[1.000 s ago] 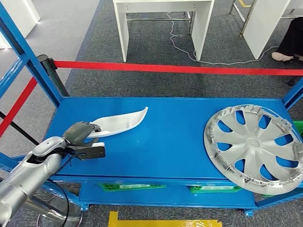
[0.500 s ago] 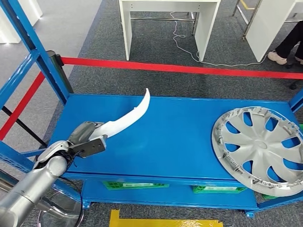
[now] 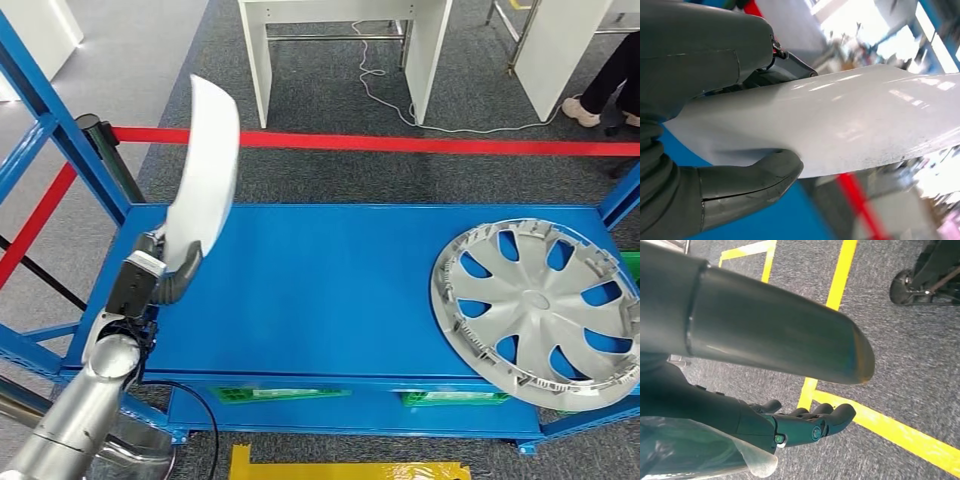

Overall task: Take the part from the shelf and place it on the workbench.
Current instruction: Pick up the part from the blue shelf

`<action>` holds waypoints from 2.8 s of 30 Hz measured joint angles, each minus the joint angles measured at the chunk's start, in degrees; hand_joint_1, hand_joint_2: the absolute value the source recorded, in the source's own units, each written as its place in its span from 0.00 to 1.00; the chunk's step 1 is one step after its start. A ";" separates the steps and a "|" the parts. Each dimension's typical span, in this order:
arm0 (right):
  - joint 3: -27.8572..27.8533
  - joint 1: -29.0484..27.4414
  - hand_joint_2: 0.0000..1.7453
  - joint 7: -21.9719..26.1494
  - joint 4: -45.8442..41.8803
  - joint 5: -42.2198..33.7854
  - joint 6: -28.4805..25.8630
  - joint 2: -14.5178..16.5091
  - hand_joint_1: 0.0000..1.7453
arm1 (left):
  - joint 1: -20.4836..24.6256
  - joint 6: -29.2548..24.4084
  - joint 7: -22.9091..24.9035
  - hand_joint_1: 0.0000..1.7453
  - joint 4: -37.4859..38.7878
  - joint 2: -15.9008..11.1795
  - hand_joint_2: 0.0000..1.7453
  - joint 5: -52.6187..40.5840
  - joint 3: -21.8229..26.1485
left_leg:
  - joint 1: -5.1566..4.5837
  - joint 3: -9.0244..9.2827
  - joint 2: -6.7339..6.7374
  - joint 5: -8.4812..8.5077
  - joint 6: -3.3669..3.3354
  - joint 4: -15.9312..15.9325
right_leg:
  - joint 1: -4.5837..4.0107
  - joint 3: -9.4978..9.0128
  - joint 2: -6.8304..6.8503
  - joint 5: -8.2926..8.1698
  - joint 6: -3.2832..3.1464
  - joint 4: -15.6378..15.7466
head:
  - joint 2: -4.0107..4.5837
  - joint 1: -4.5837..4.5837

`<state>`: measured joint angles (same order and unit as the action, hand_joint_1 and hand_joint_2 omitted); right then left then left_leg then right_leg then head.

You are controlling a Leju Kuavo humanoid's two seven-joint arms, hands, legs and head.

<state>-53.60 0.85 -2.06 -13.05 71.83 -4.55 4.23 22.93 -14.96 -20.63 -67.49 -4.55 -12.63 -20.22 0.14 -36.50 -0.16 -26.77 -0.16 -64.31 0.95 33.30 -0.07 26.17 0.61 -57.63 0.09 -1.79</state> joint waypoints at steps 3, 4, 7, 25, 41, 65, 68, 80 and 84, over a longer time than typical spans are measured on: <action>-0.20 0.16 0.00 -0.21 0.02 0.03 -0.55 0.32 0.00 | -0.66 -4.32 -1.01 1.00 -3.27 1.97 1.00 2.68 1.75 | -0.37 2.43 -0.07 1.14 -0.74 5.69 | -0.21 0.09 0.16 0.11 0.87 -0.01 | 0.00 -0.08; -0.22 0.19 0.00 -0.28 0.02 0.04 -0.65 0.38 0.00 | -0.98 -5.25 -1.22 1.00 -4.07 2.50 1.00 3.32 2.09 | -0.37 2.41 -0.10 1.21 -0.98 5.88 | -0.17 0.07 0.19 0.02 1.22 0.11 | 0.00 -0.11; -0.26 0.17 0.00 -0.60 0.03 0.06 -0.90 0.57 0.00 | -1.43 -8.51 -1.61 1.00 -6.03 3.90 1.00 4.79 3.11 | -0.01 2.56 -0.01 1.87 -1.87 6.49 | -0.06 1.35 0.13 1.96 2.04 -2.28 | 0.00 -0.24; -0.87 0.53 0.00 -1.84 0.09 0.68 -1.35 1.47 0.00 | -0.62 -15.44 -1.50 1.00 -6.55 6.18 1.00 3.78 3.95 | 0.15 -2.99 0.01 -5.68 0.95 -5.88 | 0.01 1.06 0.29 -0.80 -0.28 -0.36 | 0.00 0.02; -1.11 0.65 0.00 -1.94 0.15 0.86 -0.63 1.49 0.00 | 1.23 -10.82 3.84 1.00 -4.20 4.37 1.00 -1.11 0.81 | -0.26 2.58 0.36 1.87 -2.62 6.68 | 0.18 9.27 0.14 6.45 2.85 -13.64 | 0.00 -0.53; -1.67 0.98 0.00 -2.45 0.23 1.31 -0.28 1.83 0.00 | 1.83 -7.64 4.83 1.00 -3.31 3.08 1.00 -1.78 -0.74 | -0.73 8.16 0.39 -3.25 -1.04 7.28 | -0.61 4.28 0.45 -4.75 0.34 0.32 | 0.00 0.12; -1.68 0.91 0.00 -2.57 0.22 1.54 -0.27 1.81 0.00 | 2.06 -7.52 4.84 1.00 -3.31 2.99 1.00 -1.67 -0.72 | -0.47 7.05 0.53 -1.10 -2.05 8.12 | -0.35 5.29 0.30 -3.25 1.41 -0.75 | 0.00 0.25; -1.66 1.29 0.00 -2.80 0.23 2.05 -0.13 1.69 0.00 | 2.33 -7.65 4.85 1.00 -3.39 2.69 1.00 -1.00 -0.27 | -0.04 -2.11 0.62 6.32 -0.11 6.58 | 0.22 -5.55 -0.09 5.49 2.10 0.58 | 0.00 -0.24; -1.66 1.10 0.00 -2.81 0.25 2.10 -0.05 1.68 0.00 | 2.50 -7.66 4.85 1.00 -3.37 2.37 1.00 -0.71 -0.22 | 0.26 -3.44 0.49 2.79 1.09 3.43 | 0.28 -3.79 0.40 3.68 -0.34 0.53 | 0.00 -0.10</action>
<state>-55.26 1.95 -4.87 -12.80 73.93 -4.60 5.92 25.43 -22.62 -15.78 -70.86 -2.18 -13.34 -20.44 0.40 -39.94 0.33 -23.98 0.93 -60.88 1.23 29.51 0.33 29.85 0.27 -57.10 0.09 -1.89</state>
